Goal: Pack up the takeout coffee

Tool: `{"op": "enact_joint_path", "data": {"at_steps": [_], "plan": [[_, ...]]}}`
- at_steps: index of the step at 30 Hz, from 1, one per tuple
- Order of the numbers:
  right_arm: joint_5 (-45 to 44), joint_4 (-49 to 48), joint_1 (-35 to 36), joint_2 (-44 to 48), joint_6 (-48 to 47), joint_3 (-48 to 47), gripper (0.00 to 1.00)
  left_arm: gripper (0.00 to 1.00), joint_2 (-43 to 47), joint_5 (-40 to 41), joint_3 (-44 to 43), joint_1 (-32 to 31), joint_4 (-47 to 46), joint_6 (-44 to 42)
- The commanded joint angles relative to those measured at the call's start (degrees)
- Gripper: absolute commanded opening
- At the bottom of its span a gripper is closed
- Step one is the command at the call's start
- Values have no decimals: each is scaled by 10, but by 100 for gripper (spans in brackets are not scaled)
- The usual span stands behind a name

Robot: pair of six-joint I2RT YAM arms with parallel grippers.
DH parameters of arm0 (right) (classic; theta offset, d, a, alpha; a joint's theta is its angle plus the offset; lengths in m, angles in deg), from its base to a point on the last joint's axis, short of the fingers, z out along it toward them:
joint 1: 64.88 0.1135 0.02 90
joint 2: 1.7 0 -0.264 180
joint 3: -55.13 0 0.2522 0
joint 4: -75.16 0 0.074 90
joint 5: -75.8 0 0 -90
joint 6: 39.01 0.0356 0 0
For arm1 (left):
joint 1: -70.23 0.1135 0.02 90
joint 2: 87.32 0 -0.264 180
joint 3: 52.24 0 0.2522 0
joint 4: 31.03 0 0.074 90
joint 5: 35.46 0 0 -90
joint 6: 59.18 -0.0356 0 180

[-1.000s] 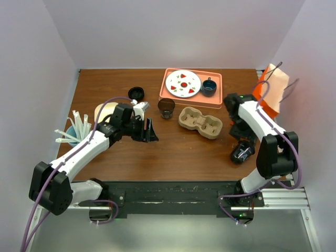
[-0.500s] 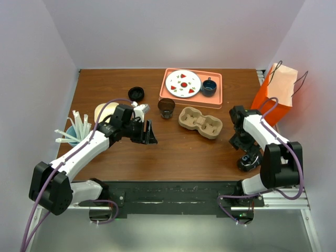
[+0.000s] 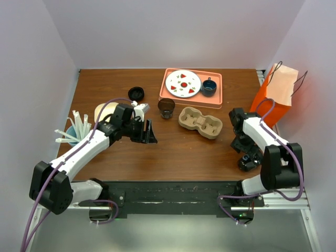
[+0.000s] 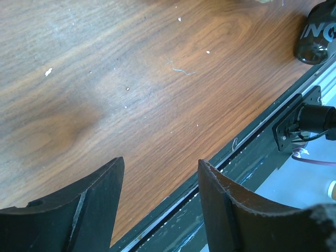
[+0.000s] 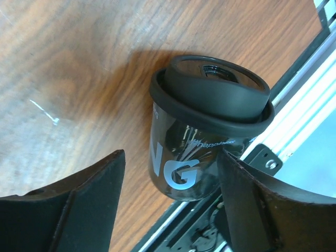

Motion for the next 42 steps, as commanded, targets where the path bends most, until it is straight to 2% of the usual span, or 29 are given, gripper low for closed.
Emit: {"op": "enact_joint_path", "data": {"at_steps": [1,12,17,22,25,26,31,33,42], "plan": [[72,-121,11,18,-23,39,70,63,-10,-8,-32,2,-19,9],[72,-130,18,43,-55,62,53,62,-33,-20,-62,2,-36,17],[84,-136,21,43,-73,61,50,62,-33,-17,-77,2,-30,15],[38,-83,25,37,-66,22,49,62,-31,-19,-78,2,-33,22],[6,-49,25,23,-48,-2,51,62,-31,-19,-77,2,-42,29],[-1,-32,25,19,-43,-7,60,62,-32,-20,-76,2,-45,31],[-32,7,24,-8,6,-31,76,62,-37,-24,-75,2,-59,40],[-46,15,24,-14,7,-49,78,62,-38,-27,-74,2,-60,40],[-84,35,24,1,14,-105,77,62,-41,-32,-77,2,-61,31]]}}
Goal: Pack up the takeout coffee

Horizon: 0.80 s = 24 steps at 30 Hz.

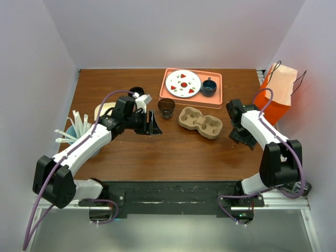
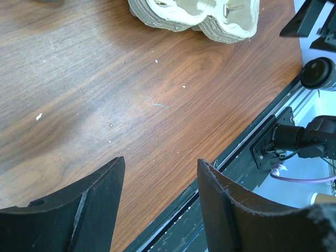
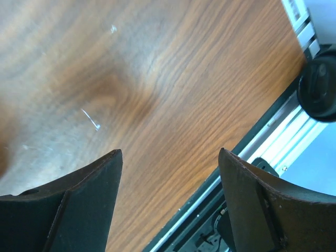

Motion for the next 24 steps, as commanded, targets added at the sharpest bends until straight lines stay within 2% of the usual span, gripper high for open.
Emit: {"op": "enact_joint_path", "data": {"at_steps": [1,4,8,11,13,16,18,24], "plan": [[-56,19,-1,18,33,-35,76,62,-5,-14,-29,2,-11,-2],[-118,69,-3,0,109,-65,78,62,-11,-13,-48,2,6,-14],[-195,191,-31,-35,266,-113,79,62,-10,-13,-63,2,19,-22],[-212,196,-79,-48,271,-125,78,62,-7,-7,-71,2,31,-27],[-179,196,-144,-43,290,-116,77,62,2,-6,-71,2,35,-28],[-172,196,-200,-22,313,-94,70,63,15,-9,-61,2,34,-26],[-213,196,-217,-25,303,-102,68,63,23,-13,-54,2,36,-23],[-349,197,-247,-133,226,-154,69,63,66,-13,-19,2,45,-21]]}}
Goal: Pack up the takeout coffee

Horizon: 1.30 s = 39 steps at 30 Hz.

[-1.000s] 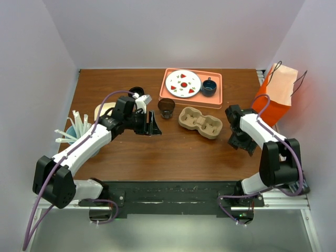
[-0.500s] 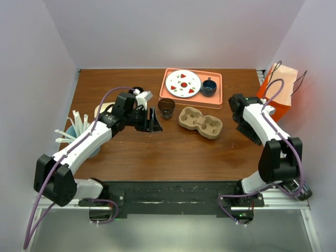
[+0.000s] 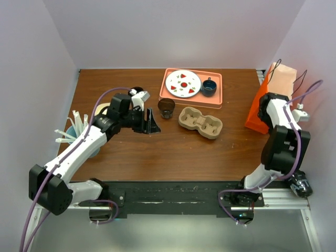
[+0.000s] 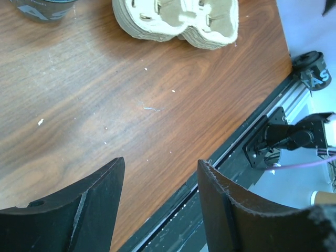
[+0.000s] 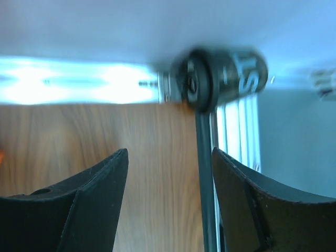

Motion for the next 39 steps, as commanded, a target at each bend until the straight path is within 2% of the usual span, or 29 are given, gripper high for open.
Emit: {"op": "enact_joint_path", "data": {"at_steps": [1,3,9,12,18,21,25,26,31,33,35,39], "plan": [[-155,57,-14,-69,-18,-26,69,63,49,-8,24,2,10,-10],[-189,57,-29,-73,-10,3,70,63,56,-5,37,2,19,-17],[-204,56,-54,-131,-11,-11,70,63,70,14,35,2,44,-37],[-191,54,-55,-116,23,-18,70,63,70,24,22,2,53,-43],[-144,51,-50,-97,-3,-60,72,63,64,23,18,2,24,-33],[-97,50,-27,-76,-34,-95,73,63,60,12,21,2,-15,-10],[-54,-28,18,13,-155,-102,70,57,61,-28,32,2,-98,30],[-50,-35,27,26,-158,-96,70,57,60,-32,28,2,-114,35],[72,-67,27,68,-218,-95,71,56,42,-31,12,-8,-135,74],[105,-61,31,77,-254,-103,71,56,28,-57,7,-14,-140,88],[96,-53,36,110,-257,-100,71,53,27,-65,-1,-24,-122,107],[64,-137,29,155,-338,-48,71,52,85,-27,21,-50,-96,118]]}}
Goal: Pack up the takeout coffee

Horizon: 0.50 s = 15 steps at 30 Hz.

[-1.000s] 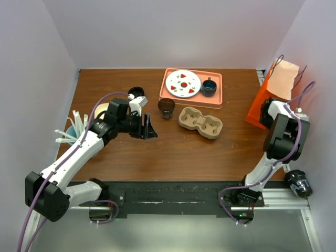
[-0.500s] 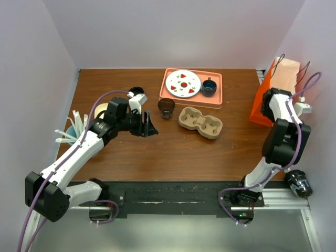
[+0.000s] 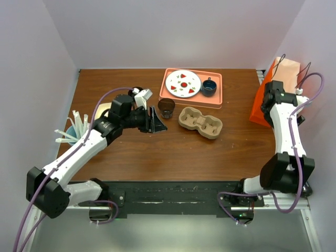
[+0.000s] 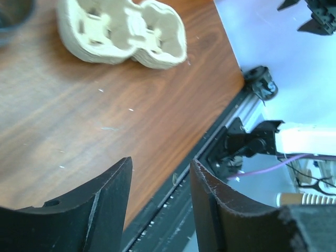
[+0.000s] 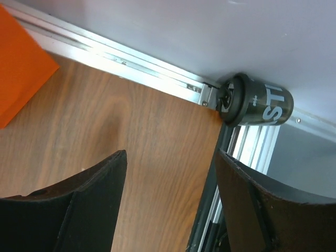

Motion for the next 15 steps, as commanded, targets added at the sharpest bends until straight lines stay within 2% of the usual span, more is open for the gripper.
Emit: {"op": "enact_joint_path", "data": {"at_steps": [1,5,8,9,10,12,14,15], "plan": [[-42,-71,-12,50,-99,34,72,53,67,7,12,-24,10,33],[-96,-21,-74,-22,-90,17,79,56,119,12,46,-24,68,6],[-126,-106,-75,-65,-249,42,81,58,153,47,69,-38,103,-35],[-126,-175,-74,-75,-372,59,82,58,170,59,76,-41,107,-40],[-117,-218,-73,-80,-445,74,81,58,180,63,92,-48,116,-50],[-95,-311,-73,-62,-597,124,77,58,215,76,108,-53,121,-58],[-60,-353,-72,2,-690,155,74,58,241,81,136,-62,117,-60],[16,-389,-69,30,-800,191,71,59,260,87,144,-70,114,-64]]}}
